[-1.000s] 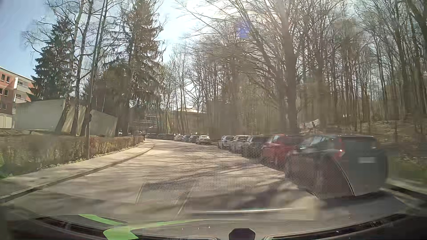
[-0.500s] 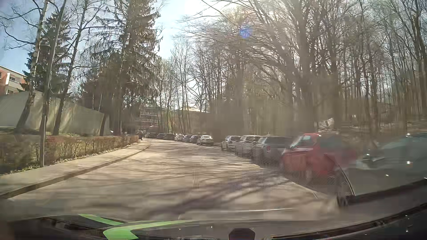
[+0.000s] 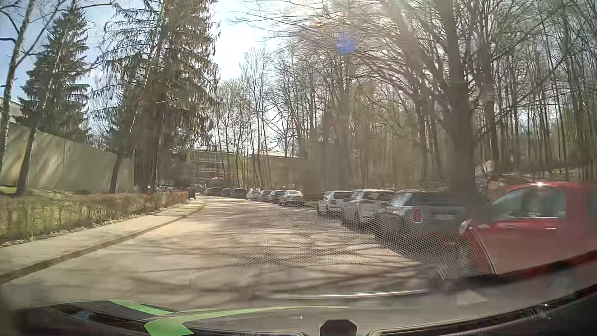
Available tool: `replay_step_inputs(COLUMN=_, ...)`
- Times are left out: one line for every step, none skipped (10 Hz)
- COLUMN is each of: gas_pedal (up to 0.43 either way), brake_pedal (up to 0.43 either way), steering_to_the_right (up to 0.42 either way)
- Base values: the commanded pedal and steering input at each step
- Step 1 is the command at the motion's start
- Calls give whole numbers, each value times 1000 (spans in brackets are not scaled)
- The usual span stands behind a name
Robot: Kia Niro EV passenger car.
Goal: Follow the waypoints while adhering to traffic rules and regulations
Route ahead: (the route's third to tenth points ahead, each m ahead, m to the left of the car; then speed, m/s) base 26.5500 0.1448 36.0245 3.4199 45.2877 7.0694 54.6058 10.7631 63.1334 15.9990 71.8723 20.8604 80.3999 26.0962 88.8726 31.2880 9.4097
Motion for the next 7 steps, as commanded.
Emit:
replay_step_inputs(gas_pedal=268, brake_pedal=0, steering_to_the_right=-30)
replay_step_inputs(gas_pedal=260, brake_pedal=0, steering_to_the_right=-31)
replay_step_inputs(gas_pedal=260, brake_pedal=0, steering_to_the_right=-32)
replay_step_inputs(gas_pedal=240, brake_pedal=0, steering_to_the_right=-32)
replay_step_inputs(gas_pedal=228, brake_pedal=0, steering_to_the_right=-32)
replay_step_inputs(gas_pedal=228, brake_pedal=0, steering_to_the_right=-32)
replay_step_inputs(gas_pedal=228, brake_pedal=0, steering_to_the_right=-32)
